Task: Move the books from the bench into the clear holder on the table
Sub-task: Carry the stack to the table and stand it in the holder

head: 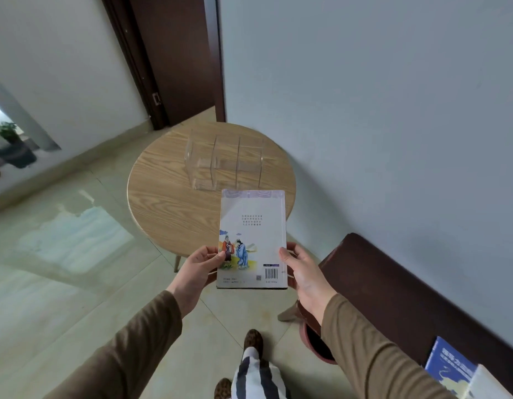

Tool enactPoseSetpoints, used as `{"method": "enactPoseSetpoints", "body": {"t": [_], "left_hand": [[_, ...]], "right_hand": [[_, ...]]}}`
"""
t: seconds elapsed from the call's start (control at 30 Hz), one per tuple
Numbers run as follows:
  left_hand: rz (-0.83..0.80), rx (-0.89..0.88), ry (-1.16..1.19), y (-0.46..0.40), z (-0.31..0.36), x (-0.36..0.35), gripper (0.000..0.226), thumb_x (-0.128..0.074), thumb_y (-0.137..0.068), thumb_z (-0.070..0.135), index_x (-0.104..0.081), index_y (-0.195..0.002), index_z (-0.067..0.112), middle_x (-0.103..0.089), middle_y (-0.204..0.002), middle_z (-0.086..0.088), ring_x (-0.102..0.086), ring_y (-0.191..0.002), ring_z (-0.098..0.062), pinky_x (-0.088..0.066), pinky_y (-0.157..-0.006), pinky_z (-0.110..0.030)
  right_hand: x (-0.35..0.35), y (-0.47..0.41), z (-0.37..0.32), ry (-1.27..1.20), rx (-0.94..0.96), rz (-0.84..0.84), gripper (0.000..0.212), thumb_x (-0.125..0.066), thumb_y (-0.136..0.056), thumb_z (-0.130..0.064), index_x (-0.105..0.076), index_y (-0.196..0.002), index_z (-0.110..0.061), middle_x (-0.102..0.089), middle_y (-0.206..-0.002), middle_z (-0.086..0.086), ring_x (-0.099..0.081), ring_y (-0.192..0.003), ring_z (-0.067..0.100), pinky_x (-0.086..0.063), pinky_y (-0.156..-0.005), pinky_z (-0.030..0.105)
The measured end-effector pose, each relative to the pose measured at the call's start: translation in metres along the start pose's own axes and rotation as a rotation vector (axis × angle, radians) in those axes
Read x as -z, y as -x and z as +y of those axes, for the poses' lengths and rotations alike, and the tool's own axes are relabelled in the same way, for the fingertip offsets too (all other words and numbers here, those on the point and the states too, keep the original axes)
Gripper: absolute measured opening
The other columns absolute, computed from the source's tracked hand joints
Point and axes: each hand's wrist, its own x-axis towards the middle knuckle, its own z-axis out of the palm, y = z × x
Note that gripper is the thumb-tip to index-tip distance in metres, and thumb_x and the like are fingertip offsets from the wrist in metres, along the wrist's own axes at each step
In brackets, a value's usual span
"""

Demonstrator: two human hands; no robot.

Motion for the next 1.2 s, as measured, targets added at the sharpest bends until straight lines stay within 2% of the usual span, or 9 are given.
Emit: {"method": "enactPoseSetpoints", "body": {"t": [0.23, 0.33, 0.4, 0.5, 0.63, 0.77, 0.93, 1.07, 1.2], "left_hand": [[0.053, -0.048, 0.056, -0.036, 0.044, 0.018, 0.005, -0.061, -0.101, 0.013, -0.061, -0.102, 0.008, -0.078, -0.095, -0.004, -0.072, -0.082, -0.014, -0.056, -0.075, -0.028], [0.079, -0.075, 0.102, -0.053, 0.064, 0.028, 0.008, -0.061, -0.100, 0.011, -0.061, -0.106, 0.006, -0.078, -0.099, -0.007, -0.072, -0.088, -0.019, -0.056, -0.084, -0.035], [0.093, -0.102, 0.118, -0.062, 0.076, 0.034, 0.005, -0.061, -0.100, 0.010, -0.059, -0.105, 0.007, -0.079, -0.098, -0.005, -0.072, -0.090, -0.019, -0.056, -0.088, -0.038], [0.120, -0.136, 0.139, -0.073, 0.094, 0.045, 0.003, -0.061, -0.100, 0.009, -0.058, -0.102, 0.009, -0.079, -0.102, -0.008, -0.074, -0.093, -0.021, -0.058, -0.088, -0.038], [0.168, -0.203, 0.177, -0.089, 0.118, 0.060, 0.007, -0.062, -0.099, 0.007, -0.055, -0.099, 0.009, -0.080, -0.099, -0.005, -0.075, -0.096, -0.022, -0.058, -0.085, -0.039], [0.245, -0.274, 0.191, -0.110, 0.137, 0.075, 0.014, -0.064, -0.098, 0.004, -0.051, -0.097, 0.011, -0.075, -0.112, -0.014, -0.074, -0.105, -0.028, -0.059, -0.091, -0.044], [0.360, -0.377, 0.194, -0.137, 0.150, 0.089, 0.022, -0.067, -0.094, -0.003, -0.051, -0.095, 0.012, -0.069, -0.118, -0.018, -0.073, -0.110, -0.029, -0.061, -0.092, -0.044], [0.476, -0.455, 0.162, -0.157, 0.151, 0.094, 0.027, -0.072, -0.090, -0.004, -0.052, -0.093, 0.015, -0.068, -0.103, -0.009, -0.070, -0.102, -0.023, -0.060, -0.091, -0.038], [0.549, -0.488, 0.136, -0.174, 0.146, 0.087, 0.032, -0.073, -0.089, -0.004, -0.052, -0.085, 0.020, -0.064, -0.091, 0.001, -0.067, -0.086, -0.009, -0.058, -0.083, -0.024]], "right_hand": [[-0.037, -0.059, -0.046, 0.034, 0.026, -0.057, 0.027, -0.063, -0.098, -0.020, -0.063, -0.123, -0.011, -0.072, -0.110, 0.008, -0.069, -0.084, 0.019, -0.054, -0.077, 0.036], [-0.056, -0.086, -0.072, 0.073, 0.047, -0.106, 0.019, -0.061, -0.099, -0.017, -0.064, -0.117, -0.011, -0.074, -0.099, 0.005, -0.072, -0.073, 0.013, -0.058, -0.062, 0.029], [-0.069, -0.103, -0.090, 0.115, 0.069, -0.133, 0.012, -0.060, -0.099, -0.016, -0.065, -0.109, -0.014, -0.073, -0.095, 0.004, -0.071, -0.075, 0.014, -0.056, -0.060, 0.028], [-0.094, -0.131, -0.114, 0.182, 0.103, -0.169, 0.006, -0.060, -0.099, -0.016, -0.066, -0.101, -0.018, -0.072, -0.097, 0.005, -0.066, -0.085, 0.020, -0.054, -0.072, 0.034], [-0.130, -0.168, -0.146, 0.286, 0.164, -0.225, 0.007, -0.063, -0.097, -0.019, -0.068, -0.101, -0.021, -0.072, -0.105, 0.006, -0.065, -0.098, 0.026, -0.053, -0.088, 0.045], [-0.171, -0.198, -0.180, 0.419, 0.232, -0.271, 0.030, -0.061, -0.099, -0.023, -0.065, -0.126, -0.011, -0.071, -0.110, 0.005, -0.064, -0.087, 0.016, -0.049, -0.072, 0.032], [-0.221, -0.232, -0.209, 0.602, 0.303, -0.307, 0.034, -0.056, -0.102, -0.022, -0.061, -0.134, -0.012, -0.067, -0.126, 0.013, -0.061, -0.098, 0.019, -0.045, -0.076, 0.029], [-0.247, -0.251, -0.224, 0.655, 0.367, -0.365, 0.033, -0.056, -0.101, -0.013, -0.064, -0.133, -0.012, -0.065, -0.134, 0.012, -0.059, -0.113, 0.019, -0.043, -0.095, 0.032], [-0.258, -0.277, -0.223, 0.767, 0.403, -0.343, 0.034, -0.053, -0.101, -0.005, -0.066, -0.131, -0.010, -0.065, -0.135, 0.012, -0.060, -0.120, 0.024, -0.041, -0.109, 0.039]]}}
